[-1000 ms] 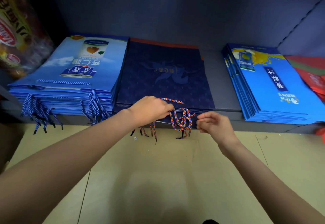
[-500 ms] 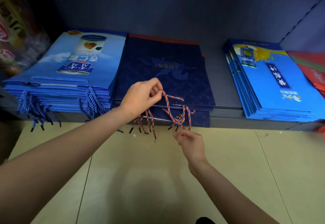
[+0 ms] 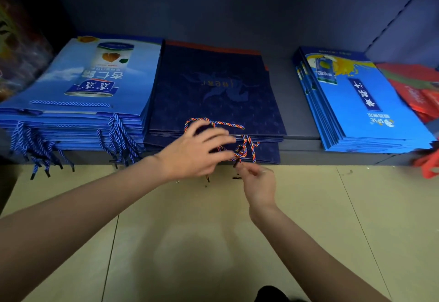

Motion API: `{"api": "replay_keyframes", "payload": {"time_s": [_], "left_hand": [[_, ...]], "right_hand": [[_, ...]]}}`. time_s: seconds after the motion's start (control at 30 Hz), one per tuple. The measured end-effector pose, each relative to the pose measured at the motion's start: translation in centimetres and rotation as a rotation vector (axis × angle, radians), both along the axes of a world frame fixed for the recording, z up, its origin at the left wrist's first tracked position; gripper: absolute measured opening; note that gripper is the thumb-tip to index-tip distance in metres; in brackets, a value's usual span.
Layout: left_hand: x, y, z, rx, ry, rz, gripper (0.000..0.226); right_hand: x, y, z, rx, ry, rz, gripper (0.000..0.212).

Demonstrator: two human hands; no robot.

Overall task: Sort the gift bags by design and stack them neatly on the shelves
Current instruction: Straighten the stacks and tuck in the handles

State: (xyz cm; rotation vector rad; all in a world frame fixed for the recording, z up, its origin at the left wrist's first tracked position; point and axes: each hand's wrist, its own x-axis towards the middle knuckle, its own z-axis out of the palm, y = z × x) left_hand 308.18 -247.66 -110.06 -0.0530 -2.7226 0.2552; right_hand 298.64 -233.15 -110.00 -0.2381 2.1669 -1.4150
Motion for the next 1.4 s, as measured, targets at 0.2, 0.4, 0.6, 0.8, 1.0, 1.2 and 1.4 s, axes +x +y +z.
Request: {"api": "replay_keyframes", "payload": {"time_s": [0.2,0.4,0.6,0.8,1.0,1.2,1.4], "left_hand": [[-2.3,0.9,1.0,0.116,-0.221,0.163,0.038],[-2.7,1.0,0.8,0.223,-0.316,0.22,0.029],[-2.8,0.9,0.8,0.276,-0.352,0.276,0.036],[-2.8,1.2,1.4,0.299,-0.259,0.307,0.042],[-1.3,-0.2,1.6,0.191,-0.086,0.19,0.057],[2.0,-1.4,0.7,0.497,-0.092,0.361,0.032],[3.2,-1.5,0.5,0.363,-0.016,0.321,0.017]], "right_hand": [[-1.6,2.4,-0.1,0.342,0.607,0.414,0.018],[-1.4,4.8,-0.5,0.61,0.784,0.65,0.024],[-1.6,6.4,-2.2,0.695,0.951,0.727,0.028],[-3.1,7.2,-2.4,0.995,0.974,0.864,0.017],[-3.7,4.8,0.3,0.493,1.038,0.632,0.023],[-3.4,0.5,-0.1,0.218,1.15,0.651,0.041],[-4.2,-2.3,-0.7,0.133,1.099,0.803,0.013]]}}
